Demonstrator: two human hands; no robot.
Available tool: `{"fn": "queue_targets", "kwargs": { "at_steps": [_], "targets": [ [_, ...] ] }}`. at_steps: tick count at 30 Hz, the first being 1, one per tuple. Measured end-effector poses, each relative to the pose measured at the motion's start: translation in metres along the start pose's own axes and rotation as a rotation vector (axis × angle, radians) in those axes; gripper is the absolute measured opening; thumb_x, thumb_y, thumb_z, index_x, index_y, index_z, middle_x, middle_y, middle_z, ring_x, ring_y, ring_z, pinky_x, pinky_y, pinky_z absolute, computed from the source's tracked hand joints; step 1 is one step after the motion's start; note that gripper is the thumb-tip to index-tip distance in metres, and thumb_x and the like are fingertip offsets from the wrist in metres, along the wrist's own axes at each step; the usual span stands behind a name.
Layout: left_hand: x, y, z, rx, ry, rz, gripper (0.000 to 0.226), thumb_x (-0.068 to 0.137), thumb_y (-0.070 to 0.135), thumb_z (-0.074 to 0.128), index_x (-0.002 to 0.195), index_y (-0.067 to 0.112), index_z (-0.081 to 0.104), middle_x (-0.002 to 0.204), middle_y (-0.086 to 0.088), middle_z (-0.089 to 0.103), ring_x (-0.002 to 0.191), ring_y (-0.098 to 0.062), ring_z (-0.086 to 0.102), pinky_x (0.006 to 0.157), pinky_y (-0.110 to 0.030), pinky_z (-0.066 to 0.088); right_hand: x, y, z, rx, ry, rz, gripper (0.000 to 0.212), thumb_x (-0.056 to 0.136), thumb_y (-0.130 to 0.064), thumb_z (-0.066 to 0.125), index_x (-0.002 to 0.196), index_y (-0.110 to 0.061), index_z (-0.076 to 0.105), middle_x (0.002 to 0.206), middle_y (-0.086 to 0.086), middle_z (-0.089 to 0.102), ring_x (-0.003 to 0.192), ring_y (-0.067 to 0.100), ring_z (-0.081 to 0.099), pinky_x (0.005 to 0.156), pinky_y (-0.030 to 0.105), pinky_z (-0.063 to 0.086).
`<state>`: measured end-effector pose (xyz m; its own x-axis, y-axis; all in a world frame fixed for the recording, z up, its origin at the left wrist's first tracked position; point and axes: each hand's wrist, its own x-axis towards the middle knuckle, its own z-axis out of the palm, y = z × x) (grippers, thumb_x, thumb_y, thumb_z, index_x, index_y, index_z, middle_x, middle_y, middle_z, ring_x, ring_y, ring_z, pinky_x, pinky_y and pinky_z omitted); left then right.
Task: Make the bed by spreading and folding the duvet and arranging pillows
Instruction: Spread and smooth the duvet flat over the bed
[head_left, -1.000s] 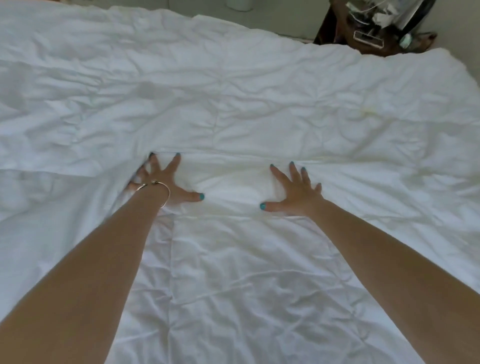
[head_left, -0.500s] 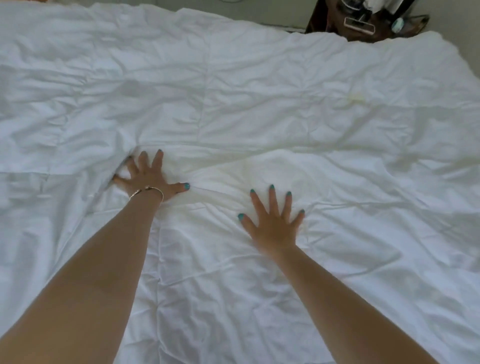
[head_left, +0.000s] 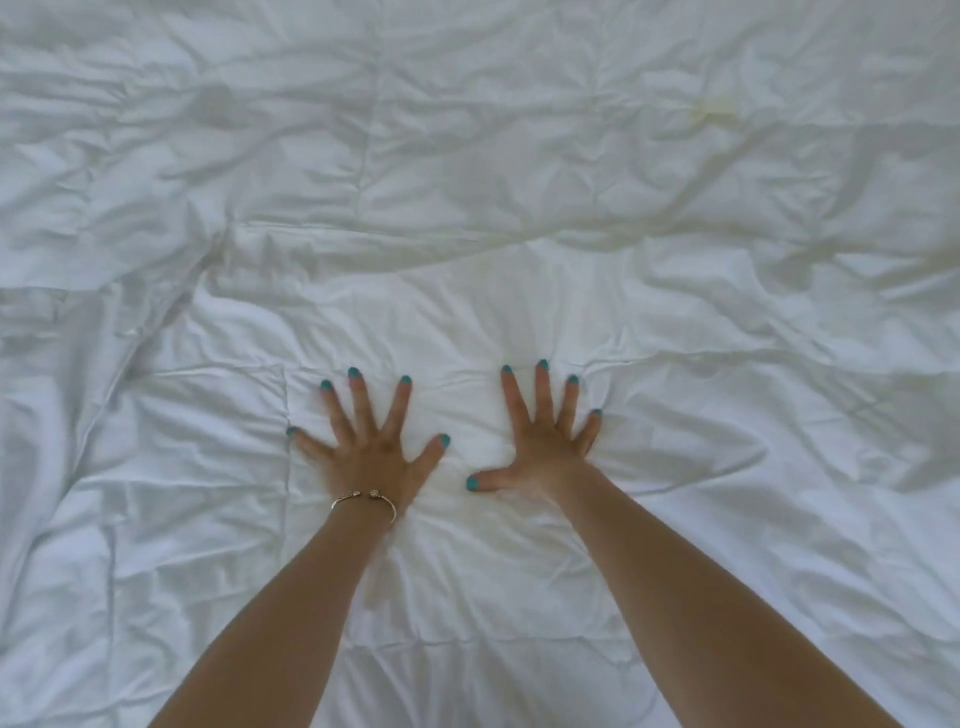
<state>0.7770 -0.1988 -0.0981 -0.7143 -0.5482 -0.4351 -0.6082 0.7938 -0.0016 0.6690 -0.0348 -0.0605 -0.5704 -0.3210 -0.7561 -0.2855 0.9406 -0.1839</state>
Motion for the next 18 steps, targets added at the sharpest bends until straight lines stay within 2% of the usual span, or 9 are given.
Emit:
{"fn": "queue_targets", "kwargs": {
  "at_steps": [5, 9, 12, 14, 18],
  "targets": [
    [0.014, 0.003, -0.001, 0.043, -0.161, -0.004, 0.082, 0.074, 0.085, -0.001, 0.123, 0.040, -0.050, 0.136, -0.011, -0.055, 0.130, -0.041, -0.043, 0.100, -0.076, -0.010, 0.016, -0.010, 0.001, -0.053, -0.039, 0.076, 0.155, 0.042, -0.083, 0.071, 0.122, -0.041, -0.054, 0.129, -0.001, -0.064, 0.119, 0.039, -0.056, 0.101, 0.067, -0.022],
    [0.028, 0.005, -0.007, 0.038, -0.325, -0.030, 0.081, 0.074, 0.087, 0.004, 0.113, 0.043, -0.052, 0.121, -0.009, -0.065, 0.126, -0.041, -0.047, 0.097, -0.076, -0.017, 0.031, -0.017, -0.003, -0.072, -0.124, 0.122, 0.155, 0.042, -0.087, 0.067, 0.111, -0.035, -0.062, 0.125, 0.004, -0.067, 0.110, 0.040, -0.059, 0.102, 0.067, -0.021],
    [0.037, 0.004, -0.008, 0.064, -0.446, -0.033, 0.084, 0.072, 0.089, 0.009, 0.114, 0.044, -0.048, 0.113, -0.007, -0.069, 0.125, -0.041, -0.048, 0.095, -0.076, -0.017, 0.042, -0.020, -0.002, -0.086, -0.177, 0.155, 0.155, 0.044, -0.088, 0.065, 0.105, -0.030, -0.065, 0.119, 0.007, -0.069, 0.106, 0.042, -0.060, 0.103, 0.068, -0.019],
    [0.038, 0.006, -0.010, 0.072, -0.478, -0.036, 0.084, 0.073, 0.088, 0.011, 0.118, 0.043, -0.044, 0.115, -0.007, -0.067, 0.125, -0.042, -0.047, 0.095, -0.076, -0.017, 0.045, -0.022, -0.003, -0.083, -0.194, 0.174, 0.154, 0.045, -0.088, 0.064, 0.102, -0.029, -0.066, 0.116, 0.008, -0.070, 0.104, 0.042, -0.061, 0.103, 0.068, -0.019],
    [0.041, 0.009, -0.012, 0.082, -0.523, -0.045, 0.085, 0.076, 0.086, 0.014, 0.121, 0.041, -0.042, 0.137, -0.010, -0.055, 0.129, -0.044, -0.043, 0.096, -0.077, -0.014, 0.048, -0.024, -0.004, -0.093, -0.220, 0.179, 0.153, 0.046, -0.089, 0.063, 0.101, -0.030, -0.067, 0.112, 0.007, -0.072, 0.102, 0.040, -0.062, 0.099, 0.068, -0.022]
  ]
}}
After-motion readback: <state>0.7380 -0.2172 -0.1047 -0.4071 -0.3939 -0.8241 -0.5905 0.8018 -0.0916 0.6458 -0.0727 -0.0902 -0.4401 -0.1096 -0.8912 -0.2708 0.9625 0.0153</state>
